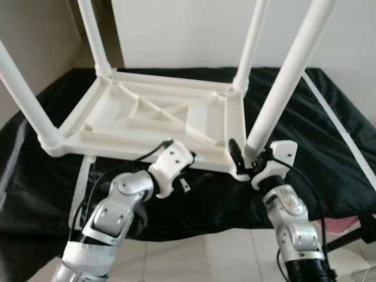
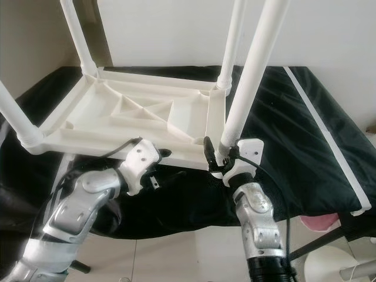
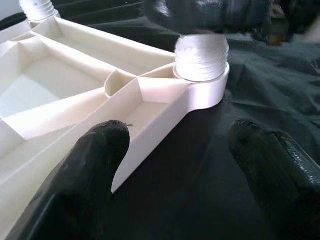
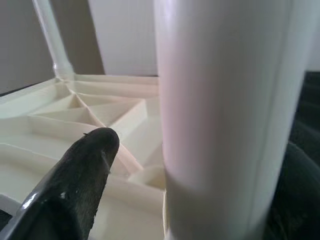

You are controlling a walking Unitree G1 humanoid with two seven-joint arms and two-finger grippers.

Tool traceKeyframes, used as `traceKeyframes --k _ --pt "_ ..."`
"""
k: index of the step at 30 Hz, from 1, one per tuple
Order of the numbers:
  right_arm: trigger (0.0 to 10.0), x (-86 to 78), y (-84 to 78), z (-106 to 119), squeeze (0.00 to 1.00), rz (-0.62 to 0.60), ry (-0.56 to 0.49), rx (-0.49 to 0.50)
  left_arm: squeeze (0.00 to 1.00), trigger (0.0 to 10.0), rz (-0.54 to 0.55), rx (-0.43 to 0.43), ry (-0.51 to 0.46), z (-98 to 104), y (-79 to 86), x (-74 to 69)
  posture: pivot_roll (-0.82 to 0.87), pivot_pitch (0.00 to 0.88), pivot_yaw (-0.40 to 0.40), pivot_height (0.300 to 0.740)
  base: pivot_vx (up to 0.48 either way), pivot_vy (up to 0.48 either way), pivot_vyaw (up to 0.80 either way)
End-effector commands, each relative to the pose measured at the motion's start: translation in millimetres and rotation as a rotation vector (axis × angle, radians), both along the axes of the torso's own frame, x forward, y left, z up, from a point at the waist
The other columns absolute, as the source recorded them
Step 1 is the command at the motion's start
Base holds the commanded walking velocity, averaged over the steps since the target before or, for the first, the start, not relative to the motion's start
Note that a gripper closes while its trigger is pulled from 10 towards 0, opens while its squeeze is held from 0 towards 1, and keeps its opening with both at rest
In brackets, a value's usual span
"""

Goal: Building children table

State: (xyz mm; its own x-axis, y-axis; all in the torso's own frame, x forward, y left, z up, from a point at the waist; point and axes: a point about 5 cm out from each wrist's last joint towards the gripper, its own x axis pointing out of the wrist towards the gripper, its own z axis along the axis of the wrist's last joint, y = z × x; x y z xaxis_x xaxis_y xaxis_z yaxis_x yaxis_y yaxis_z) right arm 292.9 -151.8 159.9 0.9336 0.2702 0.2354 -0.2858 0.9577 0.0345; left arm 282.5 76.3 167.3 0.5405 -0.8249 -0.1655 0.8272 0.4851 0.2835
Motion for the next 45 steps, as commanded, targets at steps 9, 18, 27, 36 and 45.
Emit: traceKeyframes --k 9,18,27,36,45 --pt "10.0 15.2 -5.6 -5 0.0 0.196 0.044 -0.128 0.0 10.0 -0.079 -0.008 0.023 0 -12.7 -12.7 0.01 0.062 0.0 0.74 0.0 0.0 0.0" --pt "10.0 30.0 -0.7 -12 0.0 0.297 0.064 -0.2 0.0 10.0 -0.107 0.002 0.039 -2 -19.0 -19.5 0.02 0.068 0.0 0.74 0.0 0.0 0.0" --pt "10.0 31.2 1.2 -14 0.0 0.299 0.063 -0.184 0.0 10.0 -0.105 0.034 0.048 -6 -15.6 -21.4 0.03 0.071 -0.009 0.74 0.0 0.0 0.0" --pt "10.0 11.4 0.9 -15 0.0 0.251 0.055 -0.122 0.0 10.0 -0.087 0.028 0.058 -7 -15.2 -23.0 0.03 0.088 -0.02 0.74 0.0 0.0 0.0" --pt "10.0 -11.8 4.5 -11 0.0 0.191 0.047 -0.078 0.0 10.0 -0.093 0.029 0.065 -7 -15.6 -24.1 0.01 0.098 -0.011 0.74 0.0 0.0 0.0"
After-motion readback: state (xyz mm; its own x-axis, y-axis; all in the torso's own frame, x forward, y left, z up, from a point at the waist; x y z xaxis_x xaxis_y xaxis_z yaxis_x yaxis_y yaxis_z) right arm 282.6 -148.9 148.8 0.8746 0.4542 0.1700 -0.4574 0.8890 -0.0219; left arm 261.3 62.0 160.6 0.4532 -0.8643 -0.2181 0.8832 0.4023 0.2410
